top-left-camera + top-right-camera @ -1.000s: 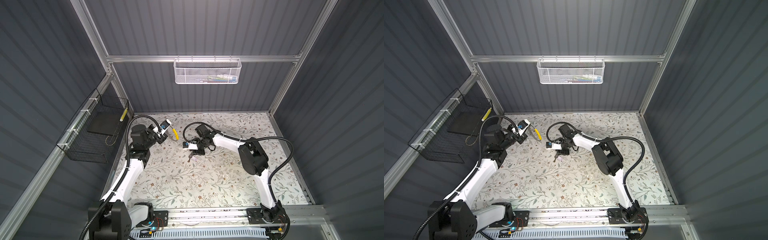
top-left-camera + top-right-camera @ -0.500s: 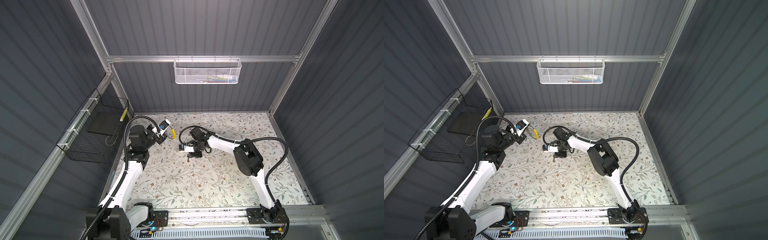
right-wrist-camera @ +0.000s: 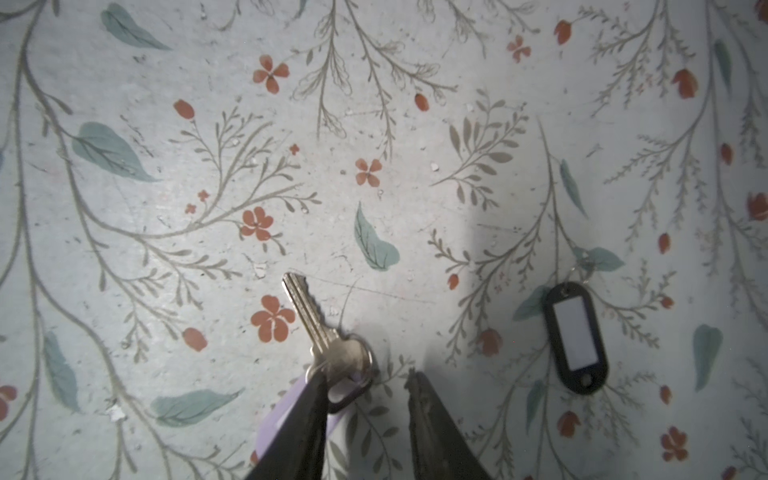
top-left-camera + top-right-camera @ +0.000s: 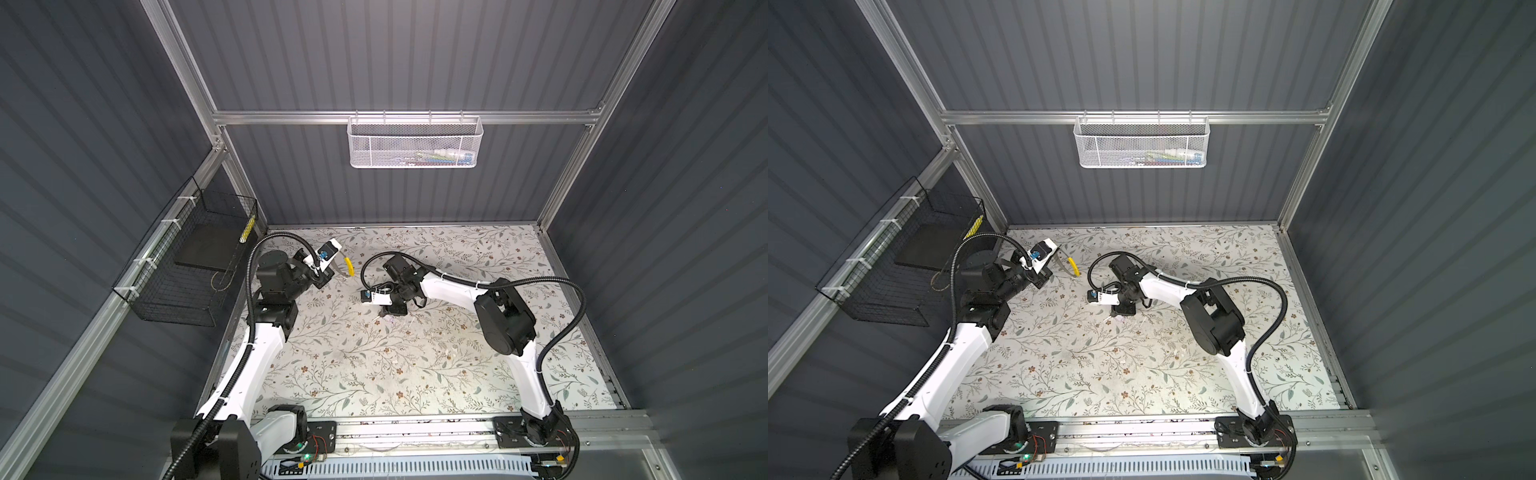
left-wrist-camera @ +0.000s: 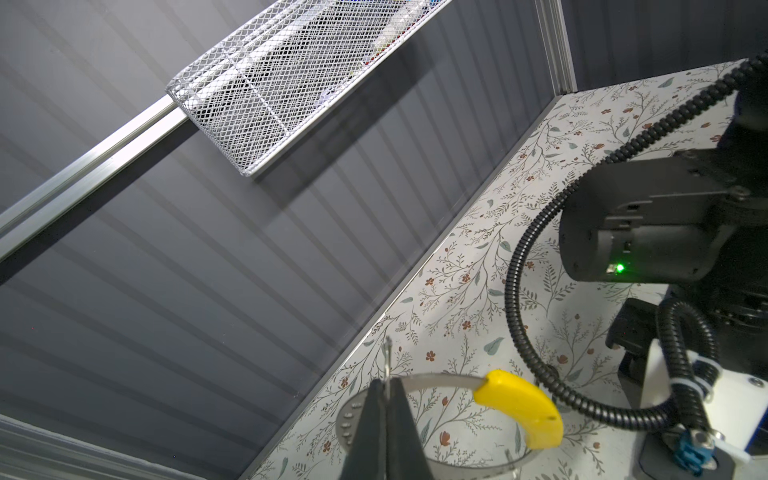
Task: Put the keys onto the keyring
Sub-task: 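Close the right gripper on the small ring of the silver key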
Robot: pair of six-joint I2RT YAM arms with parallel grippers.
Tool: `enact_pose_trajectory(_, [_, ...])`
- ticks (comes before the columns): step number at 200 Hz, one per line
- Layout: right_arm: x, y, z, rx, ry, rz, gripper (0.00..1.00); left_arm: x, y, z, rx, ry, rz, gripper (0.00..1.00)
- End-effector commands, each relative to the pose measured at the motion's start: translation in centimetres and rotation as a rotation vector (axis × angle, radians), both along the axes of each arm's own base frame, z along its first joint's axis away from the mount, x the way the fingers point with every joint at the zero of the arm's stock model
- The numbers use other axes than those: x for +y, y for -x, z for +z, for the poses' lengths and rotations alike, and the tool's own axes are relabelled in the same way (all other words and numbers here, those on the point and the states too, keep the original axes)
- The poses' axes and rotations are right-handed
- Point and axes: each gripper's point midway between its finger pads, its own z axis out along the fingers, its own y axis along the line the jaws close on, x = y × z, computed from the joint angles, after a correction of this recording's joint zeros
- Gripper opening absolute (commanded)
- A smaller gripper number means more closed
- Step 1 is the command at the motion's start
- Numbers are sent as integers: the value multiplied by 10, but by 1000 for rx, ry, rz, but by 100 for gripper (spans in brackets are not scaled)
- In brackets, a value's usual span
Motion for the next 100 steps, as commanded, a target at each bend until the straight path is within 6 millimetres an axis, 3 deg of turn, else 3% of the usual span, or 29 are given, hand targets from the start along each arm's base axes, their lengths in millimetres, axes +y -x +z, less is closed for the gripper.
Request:
enact_pose_trajectory(1, [1,2,5,-18,-11,43,35,-1,7,12,-18,17,-17,0])
enact_pose_trajectory(100, [-2,6,-9,14,25,59,31,-2,7,12,-17,23,-25,0])
